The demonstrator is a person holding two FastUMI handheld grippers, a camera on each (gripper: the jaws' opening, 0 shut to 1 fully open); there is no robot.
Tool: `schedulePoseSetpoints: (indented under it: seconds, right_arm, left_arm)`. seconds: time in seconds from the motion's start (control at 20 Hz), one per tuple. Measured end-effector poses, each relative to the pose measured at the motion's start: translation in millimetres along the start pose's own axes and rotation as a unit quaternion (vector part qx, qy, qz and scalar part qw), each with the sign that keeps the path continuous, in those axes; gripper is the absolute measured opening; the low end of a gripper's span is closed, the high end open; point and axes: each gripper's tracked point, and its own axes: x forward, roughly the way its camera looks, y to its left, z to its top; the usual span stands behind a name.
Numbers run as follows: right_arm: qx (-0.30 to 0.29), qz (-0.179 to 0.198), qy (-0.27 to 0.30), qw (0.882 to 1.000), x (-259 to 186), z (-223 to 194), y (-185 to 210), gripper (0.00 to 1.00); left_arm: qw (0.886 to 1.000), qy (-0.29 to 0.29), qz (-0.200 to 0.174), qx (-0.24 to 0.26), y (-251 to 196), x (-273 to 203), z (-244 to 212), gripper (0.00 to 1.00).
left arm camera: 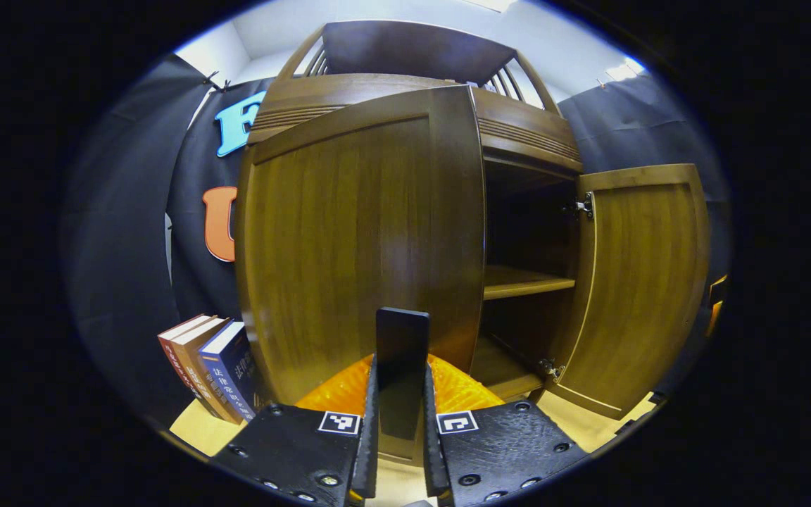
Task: Open the right door of the double-door shoe cabinet with the right hand, and open the left door with the left hand.
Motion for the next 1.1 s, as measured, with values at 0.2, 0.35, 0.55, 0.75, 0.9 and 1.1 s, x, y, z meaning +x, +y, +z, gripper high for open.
schedulePoseSetpoints:
  seconds: [0.2, 0.35, 0.55, 0.75, 0.9, 1.1]
  right_arm:
    - [0.003, 0.004, 0.002, 1.000, -6, -4, 7, 1.00]
    - [0.003, 0.010, 0.003, 1.000, -10, -7, 15, 1.00]
    - [-0.001, 0.018, 0.004, 1.000, -15, -9, 25, 1.00]
    - [-0.005, 0.030, 0.008, 1.000, -19, -14, 37, 1.00]
    - [-0.005, 0.037, 0.011, 0.999, -20, -17, 45, 1.00]
    - [-0.003, 0.047, 0.016, 0.999, -23, -23, 55, 1.00]
  left_arm:
    - [1.000, 0.002, 0.006, 0.000, 13, -21, -1, 0.25]
    - [1.000, 0.004, 0.018, -0.006, 26, -37, -3, 0.25]
    - [1.000, 0.002, 0.023, -0.011, 44, -56, -5, 0.25]
    - [0.999, 0.006, 0.036, -0.004, 62, -62, -8, 0.25]
    - [0.999, 0.007, 0.045, 0.000, 73, -78, -7, 0.12]
    - [0.998, 0.008, 0.055, -0.003, 94, -90, -8, 0.12]
